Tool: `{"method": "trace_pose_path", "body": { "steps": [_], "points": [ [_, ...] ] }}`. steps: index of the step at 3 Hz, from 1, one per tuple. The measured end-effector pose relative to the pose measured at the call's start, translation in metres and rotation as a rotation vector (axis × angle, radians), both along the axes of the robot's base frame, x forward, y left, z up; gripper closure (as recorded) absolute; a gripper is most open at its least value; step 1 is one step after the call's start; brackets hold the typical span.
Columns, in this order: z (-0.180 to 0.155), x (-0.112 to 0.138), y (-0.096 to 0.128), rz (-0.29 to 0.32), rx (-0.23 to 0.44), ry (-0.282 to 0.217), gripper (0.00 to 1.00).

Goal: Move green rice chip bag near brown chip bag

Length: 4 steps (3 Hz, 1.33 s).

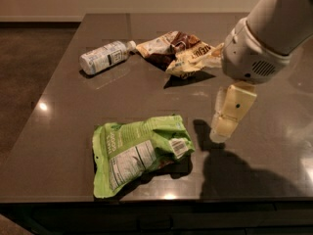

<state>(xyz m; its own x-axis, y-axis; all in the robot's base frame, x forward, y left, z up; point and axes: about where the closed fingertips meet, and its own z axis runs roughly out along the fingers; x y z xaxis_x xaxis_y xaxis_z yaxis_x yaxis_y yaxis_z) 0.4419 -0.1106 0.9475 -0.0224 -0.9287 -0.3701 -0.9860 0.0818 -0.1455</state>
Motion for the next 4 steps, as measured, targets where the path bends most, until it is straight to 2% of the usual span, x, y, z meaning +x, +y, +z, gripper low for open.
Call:
{"method": "trace_pose_path", "body": {
  "steps": [1,2,4],
  "points": [
    [-0.019,-0.018,0.033,0.092,0.021,0.024,0.00],
    [-0.041,-0.029,0.061,0.151,0.023,0.053,0.00],
    [-0.072,-0.036,0.096,0.204,0.016,0.075,0.00]
  ]
}}
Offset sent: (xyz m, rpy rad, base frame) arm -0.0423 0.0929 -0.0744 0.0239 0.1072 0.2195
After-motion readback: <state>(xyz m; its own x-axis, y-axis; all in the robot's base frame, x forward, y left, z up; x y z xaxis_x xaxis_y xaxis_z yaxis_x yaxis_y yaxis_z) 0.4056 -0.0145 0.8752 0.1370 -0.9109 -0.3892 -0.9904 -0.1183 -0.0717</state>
